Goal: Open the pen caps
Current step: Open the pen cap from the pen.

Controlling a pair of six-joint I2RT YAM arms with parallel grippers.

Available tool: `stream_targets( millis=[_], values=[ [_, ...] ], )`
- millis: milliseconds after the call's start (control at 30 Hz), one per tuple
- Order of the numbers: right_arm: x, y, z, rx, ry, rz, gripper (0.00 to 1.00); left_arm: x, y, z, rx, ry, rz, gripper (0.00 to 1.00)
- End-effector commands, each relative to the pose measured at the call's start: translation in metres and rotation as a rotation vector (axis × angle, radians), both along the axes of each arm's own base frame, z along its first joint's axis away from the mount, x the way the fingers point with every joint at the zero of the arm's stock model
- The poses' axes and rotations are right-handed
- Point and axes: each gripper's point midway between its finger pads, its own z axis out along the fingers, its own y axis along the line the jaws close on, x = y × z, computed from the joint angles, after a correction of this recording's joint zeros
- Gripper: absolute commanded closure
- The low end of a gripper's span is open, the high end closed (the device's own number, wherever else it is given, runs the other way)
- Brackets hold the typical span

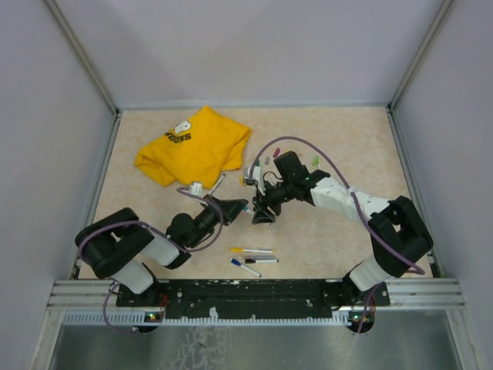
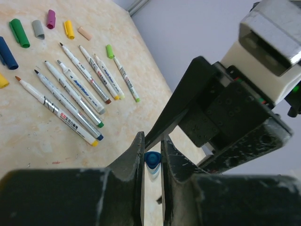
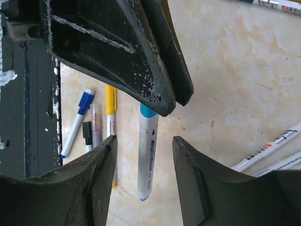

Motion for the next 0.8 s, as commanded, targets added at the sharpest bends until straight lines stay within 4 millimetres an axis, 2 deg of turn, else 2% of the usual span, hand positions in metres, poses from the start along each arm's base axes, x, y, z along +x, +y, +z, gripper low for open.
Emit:
stream_targets(
  millis=[0, 100, 200, 233, 367, 500, 667, 767],
  values=[
    [0.004, 0.009, 0.001, 0.005, -0.032, -0.003, 0.53, -0.003, 0.0, 0.054, -0.138, -0.14, -0.015, 1.0],
    [0.002, 0.011, 0.002, 0.007, -0.029, 0.013, 0.68, -0.003, 0.001, 0.056, -0.142, -0.143, -0.011, 1.0],
    [0.0, 0.013, 0.006, 0.014, -0.026, 0.024, 0.94, -0.002, 0.003, 0.057, -0.144, -0.144, -0.007, 1.0],
    [0.0, 0.013, 0.008, 0.017, -0.024, 0.024, 1.0, -0.003, 0.003, 0.057, -0.147, -0.142, -0.008, 0.98],
    [-0.002, 0.015, 0.015, 0.043, -0.019, 0.024, 1.0, -0.004, 0.005, 0.057, -0.164, -0.132, -0.01, 0.72],
    [-0.004, 0.018, 0.02, 0.068, 0.01, 0.017, 1.0, -0.006, 0.003, 0.056, -0.176, -0.123, -0.026, 0.59],
    [-0.002, 0.019, 0.02, 0.08, 0.031, -0.005, 1.0, -0.005, -0.002, 0.05, -0.18, -0.105, -0.042, 0.57],
    [-0.002, 0.019, 0.018, 0.076, 0.044, -0.014, 1.0, -0.005, -0.003, 0.05, -0.185, -0.106, -0.047, 0.65]
  ],
)
